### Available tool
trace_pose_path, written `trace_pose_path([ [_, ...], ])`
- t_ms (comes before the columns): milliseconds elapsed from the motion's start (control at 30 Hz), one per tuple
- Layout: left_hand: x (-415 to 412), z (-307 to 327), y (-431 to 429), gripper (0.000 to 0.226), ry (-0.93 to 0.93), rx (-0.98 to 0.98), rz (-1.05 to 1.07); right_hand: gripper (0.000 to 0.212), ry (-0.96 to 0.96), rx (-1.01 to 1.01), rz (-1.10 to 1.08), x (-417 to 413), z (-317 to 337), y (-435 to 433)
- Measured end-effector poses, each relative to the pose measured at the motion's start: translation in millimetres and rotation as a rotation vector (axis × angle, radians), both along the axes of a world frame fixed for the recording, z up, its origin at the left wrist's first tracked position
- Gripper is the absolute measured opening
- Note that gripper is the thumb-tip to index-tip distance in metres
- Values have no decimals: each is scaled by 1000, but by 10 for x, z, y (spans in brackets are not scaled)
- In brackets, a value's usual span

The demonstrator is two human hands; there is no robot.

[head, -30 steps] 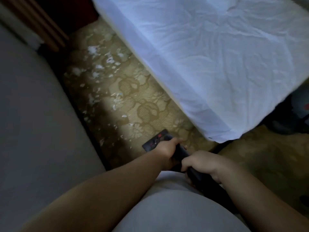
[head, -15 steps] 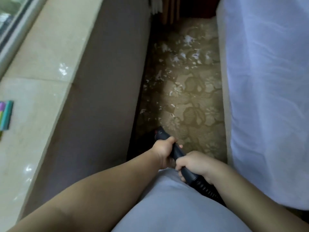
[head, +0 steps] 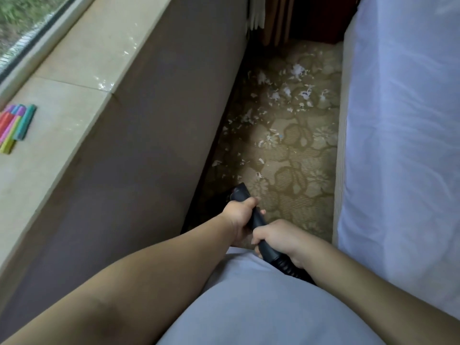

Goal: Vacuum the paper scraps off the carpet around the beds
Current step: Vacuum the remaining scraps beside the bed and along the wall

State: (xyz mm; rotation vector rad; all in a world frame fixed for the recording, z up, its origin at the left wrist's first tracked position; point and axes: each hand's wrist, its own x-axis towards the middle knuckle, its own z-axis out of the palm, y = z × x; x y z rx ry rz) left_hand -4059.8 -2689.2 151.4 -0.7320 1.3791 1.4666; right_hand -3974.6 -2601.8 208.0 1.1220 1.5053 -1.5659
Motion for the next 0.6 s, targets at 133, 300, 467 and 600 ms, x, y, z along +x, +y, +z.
trace_pose_path([
  [133, -94, -5, 176, 32, 19, 11, -34, 13, 14, 12, -53, -61, -5, 108],
  [300, -413, -92, 398, 38, 79, 22, -79, 13, 16, -20, -168, -356, -109, 214],
  [467, -1162, -154, 729, 33, 135, 27, -206, 10, 44, -75, -293, -1004, -178, 423],
  [600, -1935, -211, 982, 23, 157, 4, -311, 4, 49, -100, -434, -1744, -307, 510],
])
